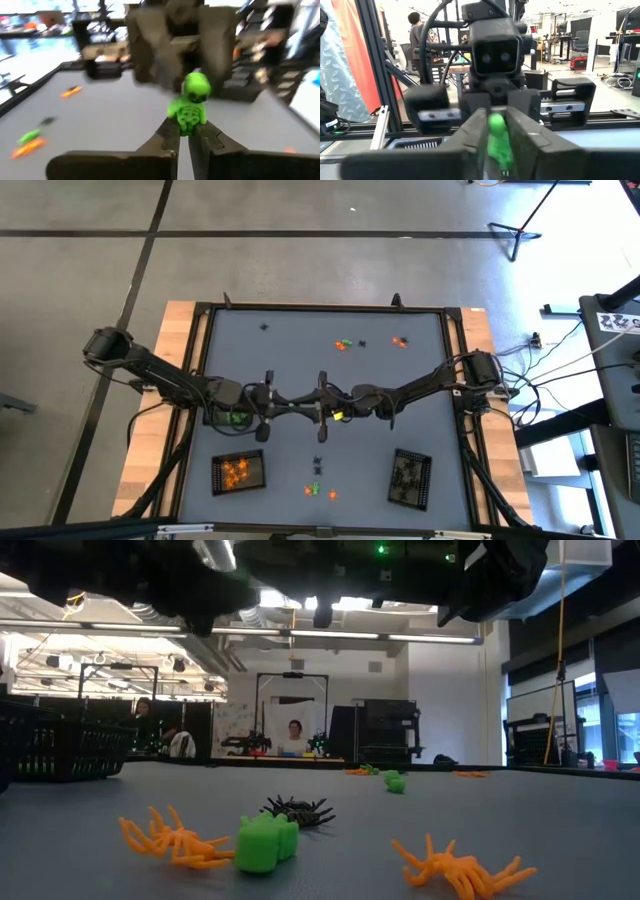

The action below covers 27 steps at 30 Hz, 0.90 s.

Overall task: Sort Halloween decoration
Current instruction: Put the green skeleton toy into the top black bin

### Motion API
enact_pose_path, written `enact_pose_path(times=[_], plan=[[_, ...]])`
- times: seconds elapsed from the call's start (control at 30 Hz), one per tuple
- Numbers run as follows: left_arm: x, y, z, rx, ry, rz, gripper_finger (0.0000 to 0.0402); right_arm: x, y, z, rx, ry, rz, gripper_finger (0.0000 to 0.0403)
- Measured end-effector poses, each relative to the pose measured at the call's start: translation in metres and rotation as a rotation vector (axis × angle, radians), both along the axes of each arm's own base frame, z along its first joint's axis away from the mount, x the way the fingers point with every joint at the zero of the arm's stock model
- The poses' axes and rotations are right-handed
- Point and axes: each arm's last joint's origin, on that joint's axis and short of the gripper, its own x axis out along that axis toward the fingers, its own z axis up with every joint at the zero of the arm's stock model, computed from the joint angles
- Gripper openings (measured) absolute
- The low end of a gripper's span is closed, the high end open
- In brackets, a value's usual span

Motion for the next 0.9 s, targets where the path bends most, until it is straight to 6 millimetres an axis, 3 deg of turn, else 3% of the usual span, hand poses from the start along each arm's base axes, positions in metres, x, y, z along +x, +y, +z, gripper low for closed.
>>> enact_pose_path(times=[0.23,0.4,0.6,0.73,0.9], plan=[[-0.021,0.009,-0.003,0.068,0.178,0.194,0.0003,-0.002,0.004,0.005,0.005,-0.011,0.003,0.0178],[-0.046,0.01,-0.002,0.04,0.341,0.267,0.0002,-0.006,0.007,0.013,-0.003,-0.001,0.004,0.0222],[-0.075,0.009,0.016,-0.056,0.722,0.365,0.0001,-0.006,0.007,0.014,-0.004,0.004,-0.002,0.0232],[-0.089,0.007,0.03,-0.195,0.971,0.338,0.0005,-0.006,0.007,0.011,-0.01,0.029,-0.005,0.0232],[-0.096,0.005,0.032,-0.257,1.091,0.284,0.0027,-0.006,0.007,0.011,-0.01,0.031,-0.005,0.0232]])
